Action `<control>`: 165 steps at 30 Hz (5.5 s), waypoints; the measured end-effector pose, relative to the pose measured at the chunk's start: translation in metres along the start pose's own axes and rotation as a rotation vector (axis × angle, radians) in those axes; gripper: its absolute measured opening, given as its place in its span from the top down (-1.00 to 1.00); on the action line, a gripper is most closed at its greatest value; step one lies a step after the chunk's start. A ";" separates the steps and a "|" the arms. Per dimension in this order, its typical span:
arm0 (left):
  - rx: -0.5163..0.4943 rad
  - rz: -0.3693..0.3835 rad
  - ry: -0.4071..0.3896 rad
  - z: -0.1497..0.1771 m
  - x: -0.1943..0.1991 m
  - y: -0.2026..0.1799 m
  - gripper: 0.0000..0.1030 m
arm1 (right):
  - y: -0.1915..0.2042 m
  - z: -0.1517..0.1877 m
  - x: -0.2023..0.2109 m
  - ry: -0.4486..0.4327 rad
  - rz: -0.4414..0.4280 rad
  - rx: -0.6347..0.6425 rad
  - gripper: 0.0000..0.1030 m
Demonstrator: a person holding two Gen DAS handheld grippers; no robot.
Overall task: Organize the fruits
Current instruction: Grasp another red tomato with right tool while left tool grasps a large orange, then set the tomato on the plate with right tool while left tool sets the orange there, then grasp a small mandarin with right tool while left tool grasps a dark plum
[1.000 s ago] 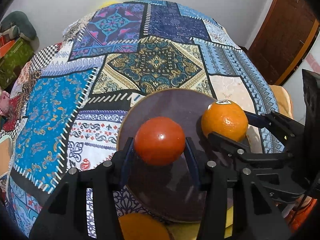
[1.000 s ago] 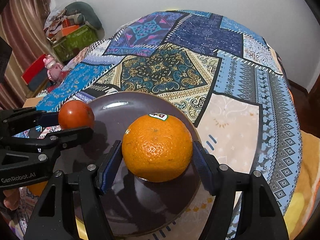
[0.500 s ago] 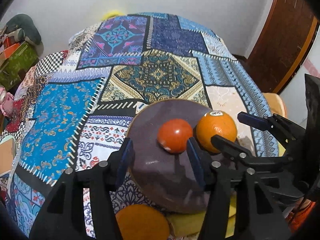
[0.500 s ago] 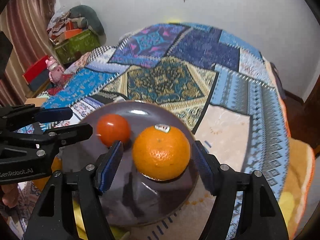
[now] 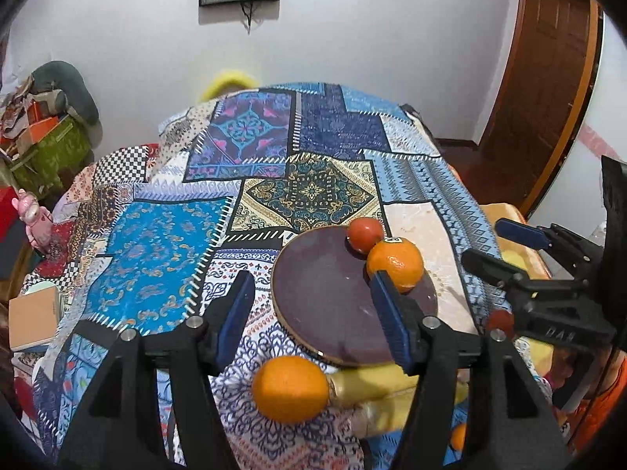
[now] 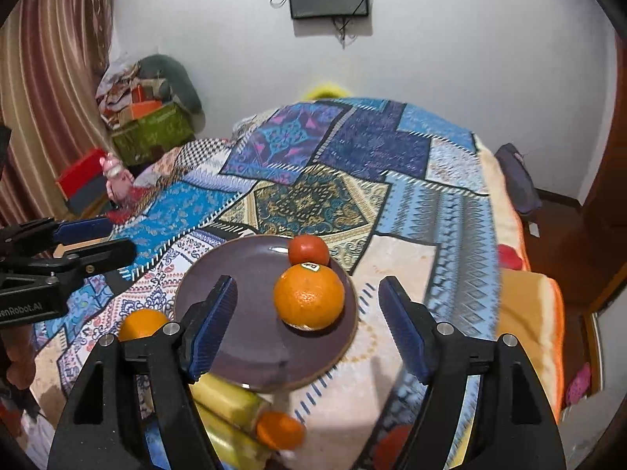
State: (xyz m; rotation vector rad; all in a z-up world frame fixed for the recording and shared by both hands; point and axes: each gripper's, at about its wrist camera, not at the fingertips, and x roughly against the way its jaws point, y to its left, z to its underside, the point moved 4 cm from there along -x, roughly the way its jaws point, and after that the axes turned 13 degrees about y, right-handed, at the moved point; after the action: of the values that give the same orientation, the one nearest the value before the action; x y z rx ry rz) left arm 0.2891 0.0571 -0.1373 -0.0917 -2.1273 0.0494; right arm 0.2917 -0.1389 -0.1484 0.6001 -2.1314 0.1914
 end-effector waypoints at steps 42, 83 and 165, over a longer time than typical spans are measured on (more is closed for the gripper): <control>0.134 0.063 0.258 0.077 -0.090 0.029 -0.33 | -0.071 0.123 -0.039 0.242 0.034 -0.222 0.09; 0.056 0.064 0.098 0.013 -0.048 0.010 -0.26 | 0.028 0.017 -0.050 0.109 -0.116 0.038 0.11; -0.056 0.120 0.284 0.149 -0.034 -0.057 -0.35 | 0.044 0.148 -0.019 0.312 -0.194 0.005 0.35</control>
State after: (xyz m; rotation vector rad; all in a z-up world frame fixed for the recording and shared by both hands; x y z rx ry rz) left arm 0.1778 -0.0025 -0.2406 -0.2449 -1.8379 0.0443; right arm 0.1726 -0.1450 -0.2480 0.7261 -1.7624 0.1708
